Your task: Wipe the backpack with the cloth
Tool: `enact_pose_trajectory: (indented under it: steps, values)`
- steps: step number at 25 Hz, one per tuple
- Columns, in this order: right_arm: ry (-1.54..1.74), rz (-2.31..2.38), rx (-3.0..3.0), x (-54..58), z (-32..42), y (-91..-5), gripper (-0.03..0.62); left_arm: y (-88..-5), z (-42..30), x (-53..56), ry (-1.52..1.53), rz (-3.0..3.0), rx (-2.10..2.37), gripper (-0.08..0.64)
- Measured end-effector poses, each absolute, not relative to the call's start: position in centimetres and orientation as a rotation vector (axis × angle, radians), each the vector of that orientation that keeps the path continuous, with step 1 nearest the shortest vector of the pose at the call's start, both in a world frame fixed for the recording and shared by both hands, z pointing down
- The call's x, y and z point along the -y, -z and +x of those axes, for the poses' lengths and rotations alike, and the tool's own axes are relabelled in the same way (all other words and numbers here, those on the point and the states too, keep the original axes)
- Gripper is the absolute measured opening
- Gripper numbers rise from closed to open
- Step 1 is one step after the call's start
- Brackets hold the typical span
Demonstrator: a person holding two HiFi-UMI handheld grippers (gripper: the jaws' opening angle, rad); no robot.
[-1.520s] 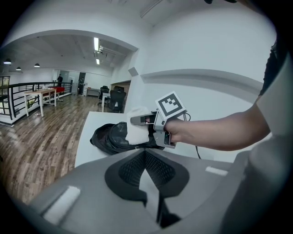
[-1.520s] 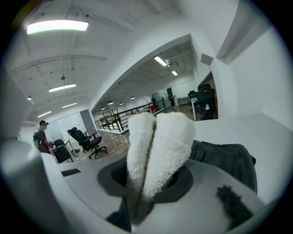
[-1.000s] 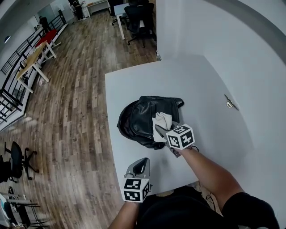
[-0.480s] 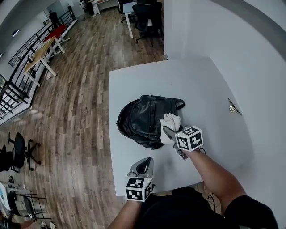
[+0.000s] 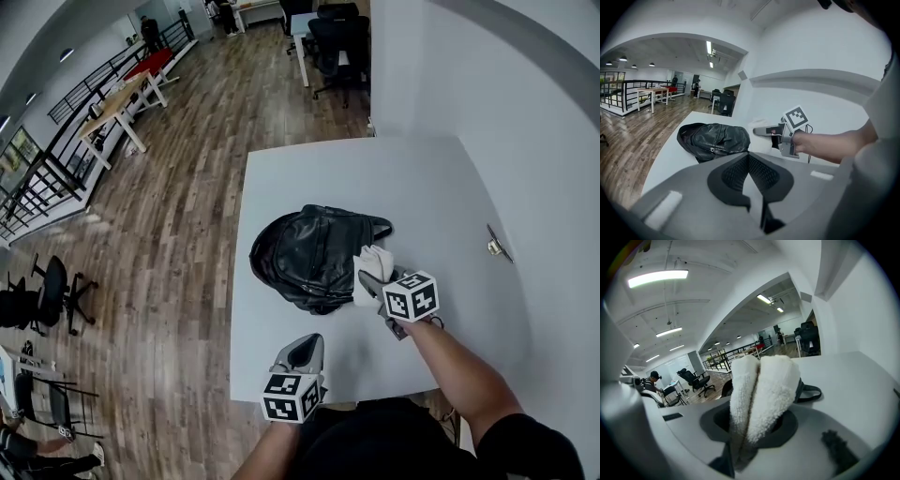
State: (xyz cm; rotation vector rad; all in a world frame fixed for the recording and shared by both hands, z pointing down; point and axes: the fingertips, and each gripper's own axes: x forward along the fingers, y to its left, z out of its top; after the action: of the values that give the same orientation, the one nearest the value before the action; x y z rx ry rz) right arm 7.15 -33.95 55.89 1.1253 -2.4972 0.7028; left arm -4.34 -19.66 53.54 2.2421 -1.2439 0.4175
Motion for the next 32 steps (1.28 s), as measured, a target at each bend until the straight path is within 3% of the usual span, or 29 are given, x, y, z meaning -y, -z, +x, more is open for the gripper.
enact_pose_trajectory:
  steps: [18,32]
  values:
    - [-0.625,1.171,2.516,30.0,10.4,-55.6,0.098,-50.1,-5.6,15.3,-0.375,2.256,1.376,0.008]
    - [-0.541,1.253,2.632,4.3,2.7,-47.4,0.098,-46.8,-12.0,-0.8,-0.243,2.375,1.225,0.008]
